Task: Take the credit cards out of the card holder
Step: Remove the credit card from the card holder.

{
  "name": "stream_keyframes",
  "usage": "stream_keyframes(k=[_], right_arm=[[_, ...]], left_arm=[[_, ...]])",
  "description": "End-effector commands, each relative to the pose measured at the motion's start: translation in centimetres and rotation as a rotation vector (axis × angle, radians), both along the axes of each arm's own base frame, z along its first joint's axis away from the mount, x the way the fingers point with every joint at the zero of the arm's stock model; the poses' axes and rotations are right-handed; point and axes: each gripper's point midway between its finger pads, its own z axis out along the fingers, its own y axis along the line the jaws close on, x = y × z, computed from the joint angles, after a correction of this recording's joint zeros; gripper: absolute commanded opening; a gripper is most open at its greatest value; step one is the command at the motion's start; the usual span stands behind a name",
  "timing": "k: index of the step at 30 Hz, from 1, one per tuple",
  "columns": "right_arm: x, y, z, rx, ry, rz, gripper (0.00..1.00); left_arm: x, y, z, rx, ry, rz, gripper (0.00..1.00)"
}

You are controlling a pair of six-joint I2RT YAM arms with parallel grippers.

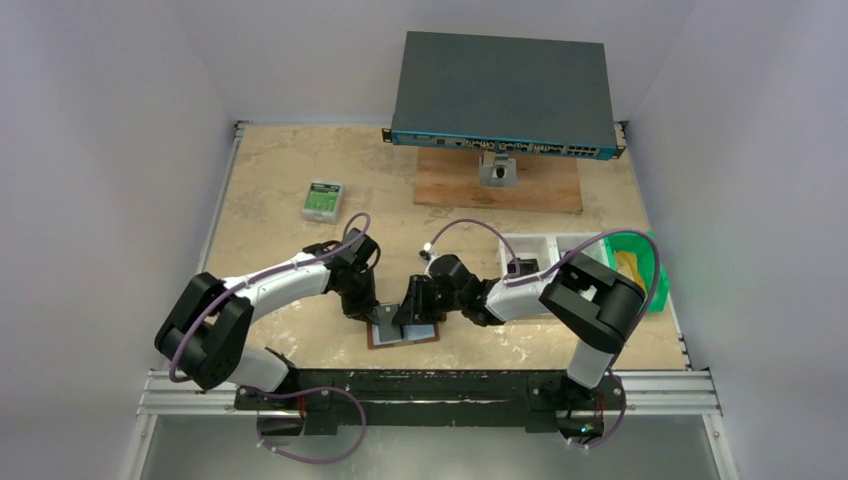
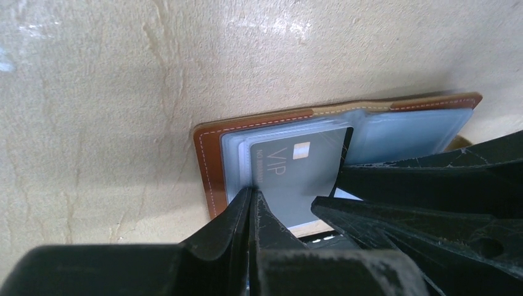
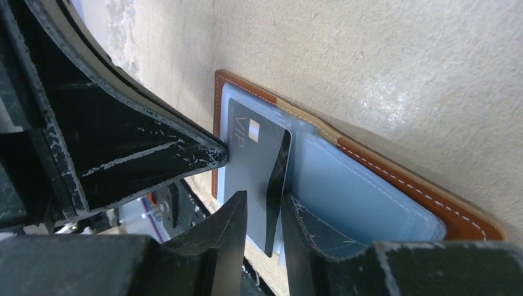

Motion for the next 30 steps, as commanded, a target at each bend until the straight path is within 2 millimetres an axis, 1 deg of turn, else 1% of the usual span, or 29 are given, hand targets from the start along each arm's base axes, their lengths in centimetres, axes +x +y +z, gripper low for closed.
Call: stream_keyframes(k=[1,9,16,24,30], right_arm=[[-0.8,0.5,1.2,0.124,0.038,0.042,0.28],[-0.3,-0.6,1.7,0.181,0.061,0.007,0.27],[-0.2,-0.9,2.0,0.229,0.082,-0.009,0.22],[0.0,-1.3,2.0,0.248,0.096,-0.027,0.21],[0.0,-1.5,2.0,0.257,0.109,-0.042,0.16]], left_arm=[[-0.5,0.2,-2.5,0.051,0.034,0.035,0.01],[-1.2,1.2,-3.6,0.098,0.065,0.091,0.0],[-1.8,2.2,-4.2,0.148,0.086,0.124,0.0],[-2.2,2.7,-4.5,0.161,0.097,0.14,0.0],[-2.4,2.9,-4.5,0.167,0.099,0.149,0.0]])
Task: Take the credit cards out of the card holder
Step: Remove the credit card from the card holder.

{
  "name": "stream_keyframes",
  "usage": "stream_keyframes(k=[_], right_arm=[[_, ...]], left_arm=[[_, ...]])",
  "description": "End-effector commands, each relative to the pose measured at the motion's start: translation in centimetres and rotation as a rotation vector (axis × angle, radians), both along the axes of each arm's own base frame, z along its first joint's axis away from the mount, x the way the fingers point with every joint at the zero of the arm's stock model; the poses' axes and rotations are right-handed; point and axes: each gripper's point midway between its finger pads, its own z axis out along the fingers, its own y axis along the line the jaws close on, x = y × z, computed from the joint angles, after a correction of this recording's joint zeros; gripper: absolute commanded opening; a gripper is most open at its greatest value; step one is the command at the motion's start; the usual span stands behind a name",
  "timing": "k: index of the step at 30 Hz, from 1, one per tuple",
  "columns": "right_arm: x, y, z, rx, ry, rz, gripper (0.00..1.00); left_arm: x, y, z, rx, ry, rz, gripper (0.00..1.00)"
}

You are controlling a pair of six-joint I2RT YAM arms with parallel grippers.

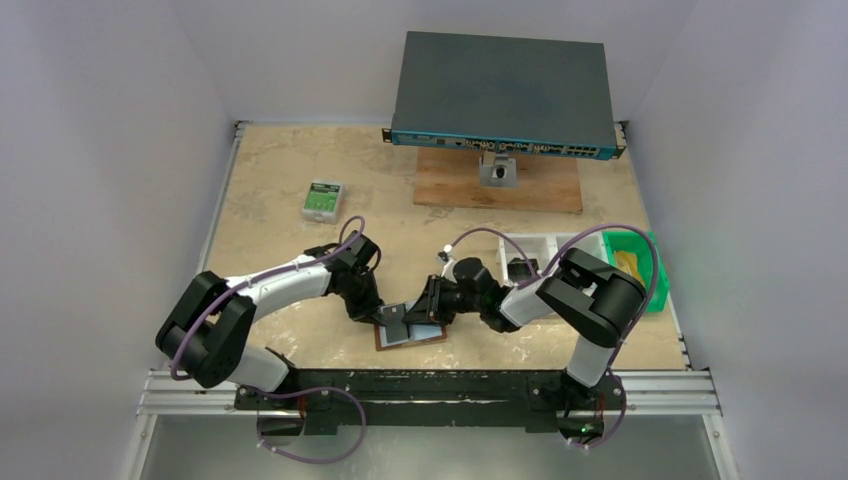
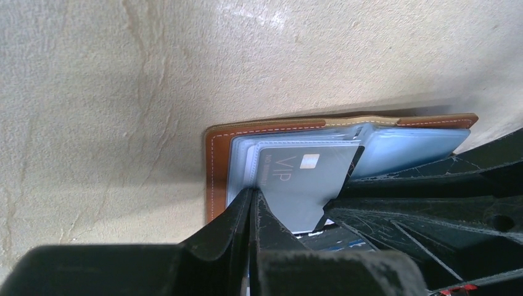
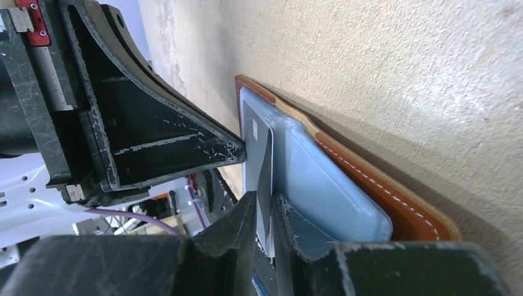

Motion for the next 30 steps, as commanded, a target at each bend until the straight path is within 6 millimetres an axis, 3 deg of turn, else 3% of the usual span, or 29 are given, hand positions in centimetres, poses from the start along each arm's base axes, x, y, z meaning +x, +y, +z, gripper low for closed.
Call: stream_keyframes(k=[1,15,30], right_arm=[[0.1,0.4,1.2,0.061,-0.009,0.004,0.15],[0.7,-0.6,0.4,0.023,0.003,-0.042,0.0],[2.4,-2.8,-0.9,-0.191,-0.062,-0.115,0.0]], left_arm=[[-2.0,4.2,-4.0,0.216,0.04,0.012,0.0],[-2.1,5.0,-4.2,0.241,0.047,0.035,0.0],[-1.9,5.6,-4.4,0.267,0.044,0.051,0.0]])
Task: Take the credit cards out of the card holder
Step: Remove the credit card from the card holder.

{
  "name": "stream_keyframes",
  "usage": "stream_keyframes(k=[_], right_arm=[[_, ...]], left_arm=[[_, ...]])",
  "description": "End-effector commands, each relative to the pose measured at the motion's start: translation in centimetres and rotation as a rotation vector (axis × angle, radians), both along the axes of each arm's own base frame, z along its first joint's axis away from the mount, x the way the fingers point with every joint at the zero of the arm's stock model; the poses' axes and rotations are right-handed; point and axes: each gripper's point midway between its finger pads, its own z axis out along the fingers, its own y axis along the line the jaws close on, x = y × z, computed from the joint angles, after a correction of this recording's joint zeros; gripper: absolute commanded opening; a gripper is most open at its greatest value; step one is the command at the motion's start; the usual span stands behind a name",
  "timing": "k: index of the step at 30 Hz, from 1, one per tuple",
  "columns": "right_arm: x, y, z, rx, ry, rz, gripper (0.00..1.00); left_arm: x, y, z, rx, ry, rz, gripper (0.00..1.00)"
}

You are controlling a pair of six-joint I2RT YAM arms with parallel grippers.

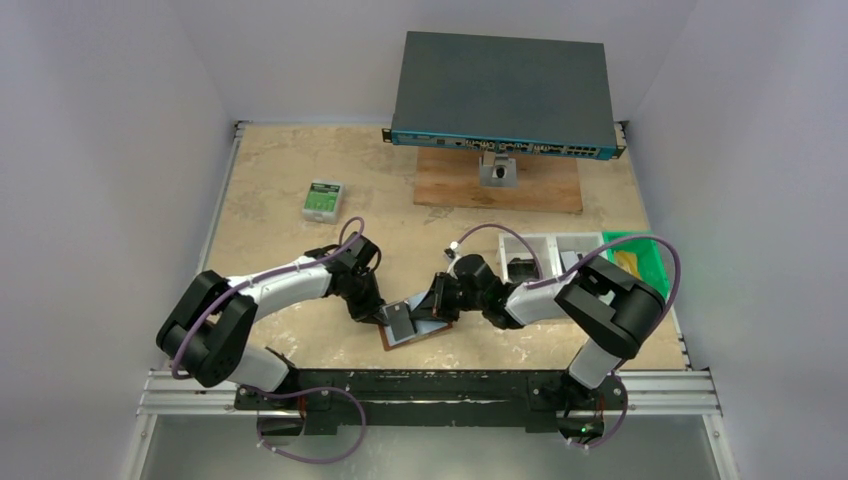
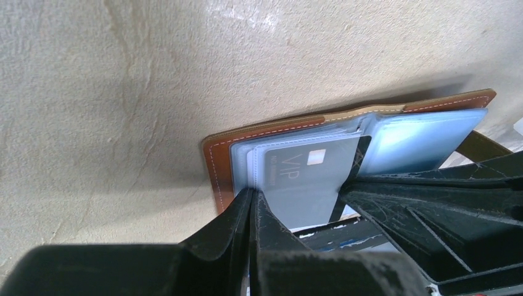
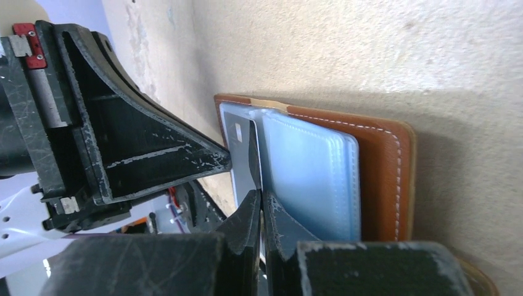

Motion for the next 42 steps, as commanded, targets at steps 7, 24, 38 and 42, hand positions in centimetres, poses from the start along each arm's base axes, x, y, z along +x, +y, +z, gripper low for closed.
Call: stream_keyframes(k=[7,24,38,42], right_arm=[[1.3,-1.6,-0.8,-0.128,-0.061,-0.044,0.0],[0.6,-0.7,-0.3,-0.057,-0.068,0.016,0.3],[0.4,-0.6,-0.8,-0.06,-0.056,0.024,0.04],[0.8,-1.2,-0.7,-0.086,-0.07,0.002,0.0]], left_arm=[[-2.1,6.0,-4.4,0.291,0.056,0.019,0.0],[-1.7,6.0,-4.1,0.297,0.052,-0.001,0.0],[-1.4,6.3,-3.9,0.327,0.048,-0.018,0.0],[-1.2,7.1,-3.7,0.371,0.039,-0.021,0.0]])
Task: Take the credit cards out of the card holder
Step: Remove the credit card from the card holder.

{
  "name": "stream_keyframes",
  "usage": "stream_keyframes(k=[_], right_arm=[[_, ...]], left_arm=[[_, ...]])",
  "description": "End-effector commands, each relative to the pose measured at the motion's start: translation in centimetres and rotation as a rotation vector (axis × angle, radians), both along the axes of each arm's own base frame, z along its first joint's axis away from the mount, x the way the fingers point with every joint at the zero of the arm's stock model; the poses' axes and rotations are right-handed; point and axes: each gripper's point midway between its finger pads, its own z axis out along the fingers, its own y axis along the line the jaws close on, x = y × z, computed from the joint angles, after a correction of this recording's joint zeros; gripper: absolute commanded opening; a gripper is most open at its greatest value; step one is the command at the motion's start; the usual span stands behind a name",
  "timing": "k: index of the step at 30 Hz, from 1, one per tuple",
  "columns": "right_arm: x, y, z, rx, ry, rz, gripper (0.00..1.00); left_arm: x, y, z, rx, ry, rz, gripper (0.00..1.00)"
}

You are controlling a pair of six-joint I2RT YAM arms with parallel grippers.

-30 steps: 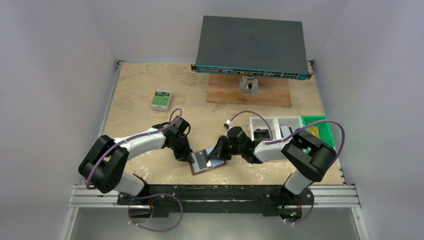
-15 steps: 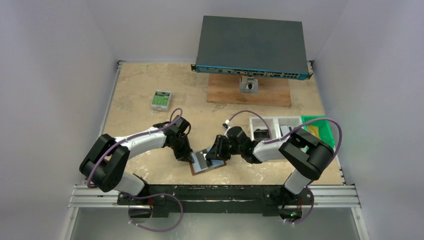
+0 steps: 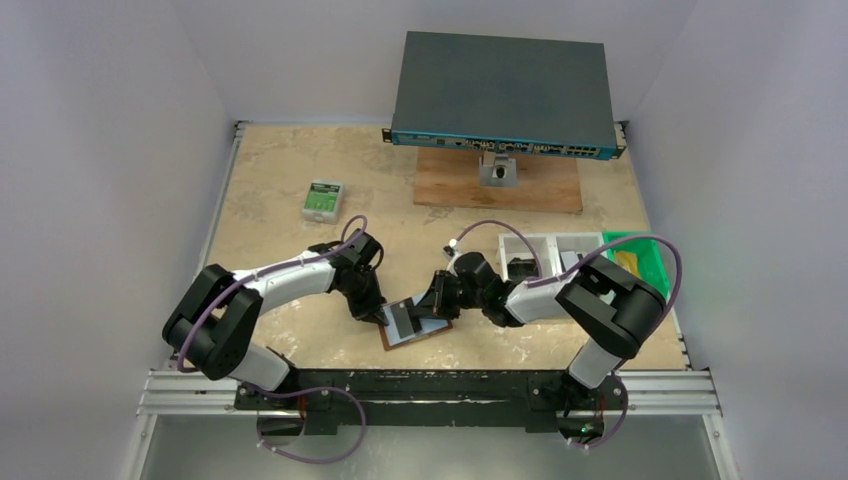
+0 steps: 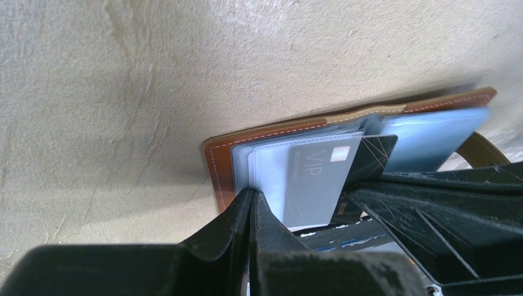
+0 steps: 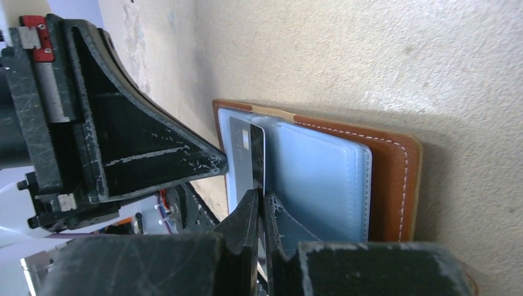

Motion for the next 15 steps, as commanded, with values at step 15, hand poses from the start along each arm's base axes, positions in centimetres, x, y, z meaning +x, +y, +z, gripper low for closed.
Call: stream_keyframes(k=[15], right_arm=[[1.8,-4.0,0.5,-0.157,-0.089,-0.106,0.0]], left_arm=[[-1.5,7.6,-3.7,0.375,0.01,-0.024,0.0]])
